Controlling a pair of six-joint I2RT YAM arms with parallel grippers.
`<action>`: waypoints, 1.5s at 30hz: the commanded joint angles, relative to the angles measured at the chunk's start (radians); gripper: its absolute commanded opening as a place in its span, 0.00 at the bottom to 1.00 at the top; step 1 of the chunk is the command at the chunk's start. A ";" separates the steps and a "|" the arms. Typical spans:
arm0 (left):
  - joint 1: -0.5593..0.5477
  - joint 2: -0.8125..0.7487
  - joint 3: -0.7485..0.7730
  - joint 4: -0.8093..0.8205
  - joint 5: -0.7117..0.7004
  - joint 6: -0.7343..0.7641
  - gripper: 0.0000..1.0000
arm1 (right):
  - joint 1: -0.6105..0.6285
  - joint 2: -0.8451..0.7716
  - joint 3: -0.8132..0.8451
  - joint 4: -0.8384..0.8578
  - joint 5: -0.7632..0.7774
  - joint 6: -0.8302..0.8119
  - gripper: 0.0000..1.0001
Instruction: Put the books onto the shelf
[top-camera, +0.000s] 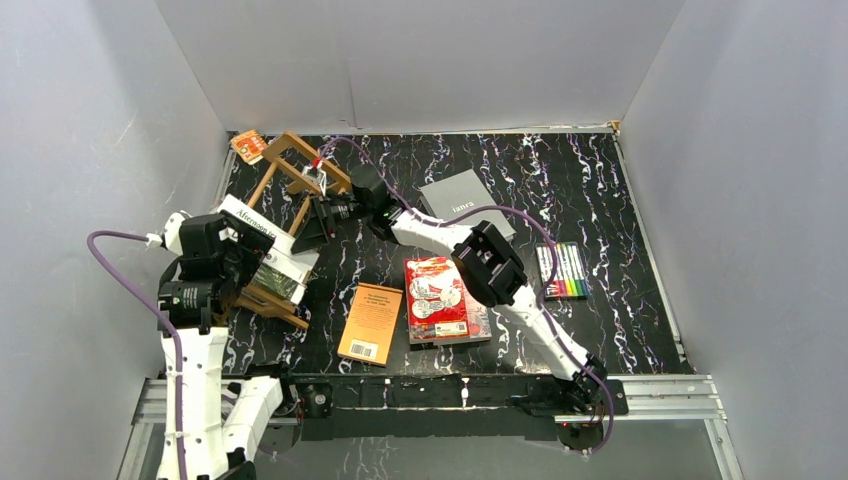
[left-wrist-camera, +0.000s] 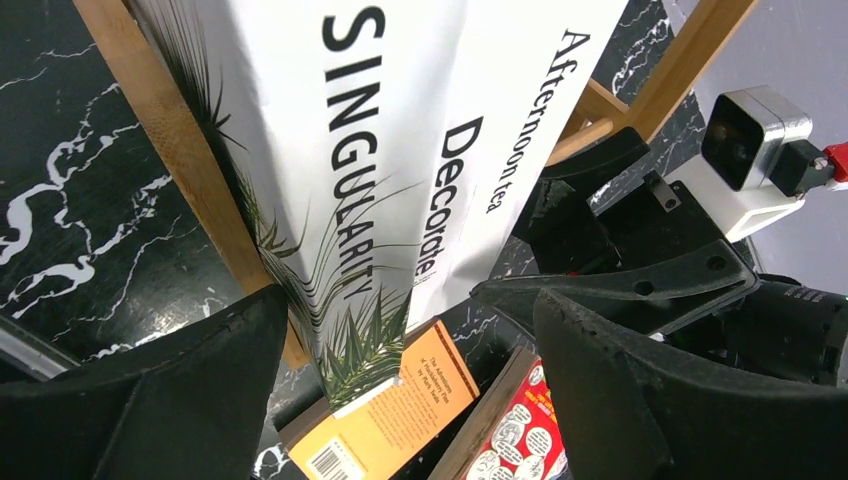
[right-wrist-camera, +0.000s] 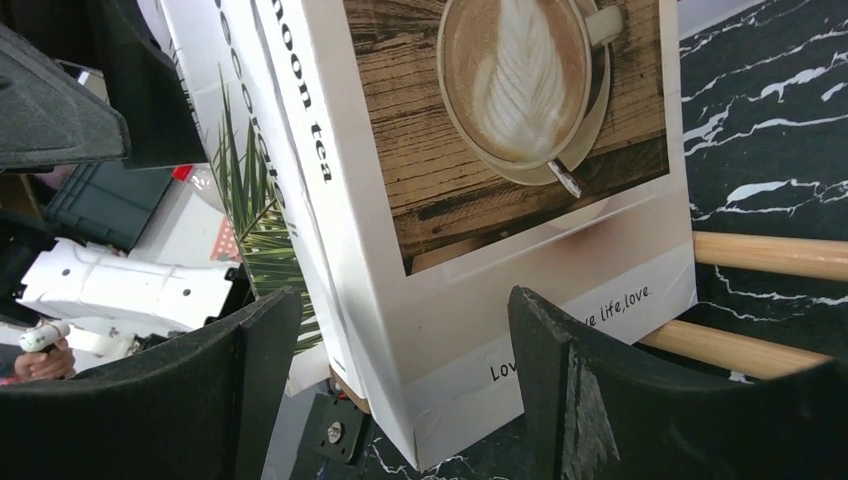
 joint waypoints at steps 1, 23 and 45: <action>-0.005 -0.002 0.054 -0.048 -0.058 -0.006 0.90 | 0.021 -0.127 -0.019 -0.094 0.065 -0.087 0.84; -0.170 0.004 0.439 0.065 0.022 0.384 0.92 | -0.027 -0.656 -0.400 -0.413 0.697 -0.507 0.88; -0.276 0.212 0.267 0.331 0.763 0.443 0.92 | -0.408 -1.265 -1.094 -0.891 1.131 -0.435 0.99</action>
